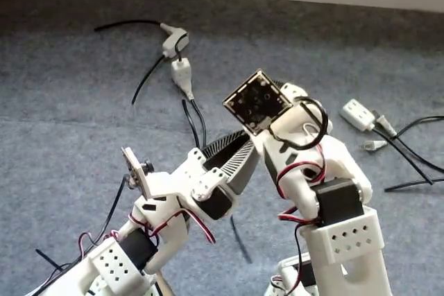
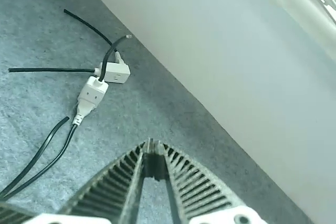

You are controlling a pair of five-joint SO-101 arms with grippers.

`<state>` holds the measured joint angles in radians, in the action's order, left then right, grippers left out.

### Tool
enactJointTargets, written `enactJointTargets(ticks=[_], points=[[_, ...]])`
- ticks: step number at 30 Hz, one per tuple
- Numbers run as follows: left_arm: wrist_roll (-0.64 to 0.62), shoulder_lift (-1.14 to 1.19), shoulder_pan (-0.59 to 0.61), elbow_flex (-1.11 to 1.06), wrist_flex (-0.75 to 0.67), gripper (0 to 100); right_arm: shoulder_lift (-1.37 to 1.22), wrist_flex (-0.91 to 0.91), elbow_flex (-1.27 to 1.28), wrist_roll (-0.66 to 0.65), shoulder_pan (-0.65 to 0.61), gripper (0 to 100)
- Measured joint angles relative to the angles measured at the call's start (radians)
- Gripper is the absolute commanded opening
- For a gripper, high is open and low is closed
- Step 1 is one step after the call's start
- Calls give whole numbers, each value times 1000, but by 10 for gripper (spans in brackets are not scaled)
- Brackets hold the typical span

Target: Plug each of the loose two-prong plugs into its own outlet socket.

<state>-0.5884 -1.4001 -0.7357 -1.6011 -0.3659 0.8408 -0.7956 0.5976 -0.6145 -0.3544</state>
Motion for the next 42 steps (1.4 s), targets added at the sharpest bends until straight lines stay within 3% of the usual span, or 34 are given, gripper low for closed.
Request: enactJointTargets(ticks=[15, 22, 29, 35, 42], points=[[-2, -5, 32, 3, -87, 6, -8, 18, 2, -3, 74, 8], [-2, -5, 46, 5, 25, 6, 104, 18, -14, 61, 124, 9], [-29, -5, 284, 17, 58, 7, 46, 8, -170, 256, 292, 62], [-184, 18, 537, 91, 222, 7, -284, -196, -474, 394, 361, 108], [-195, 351, 551, 339, 537, 7, -692, -649, -1045, 442, 367, 111]])
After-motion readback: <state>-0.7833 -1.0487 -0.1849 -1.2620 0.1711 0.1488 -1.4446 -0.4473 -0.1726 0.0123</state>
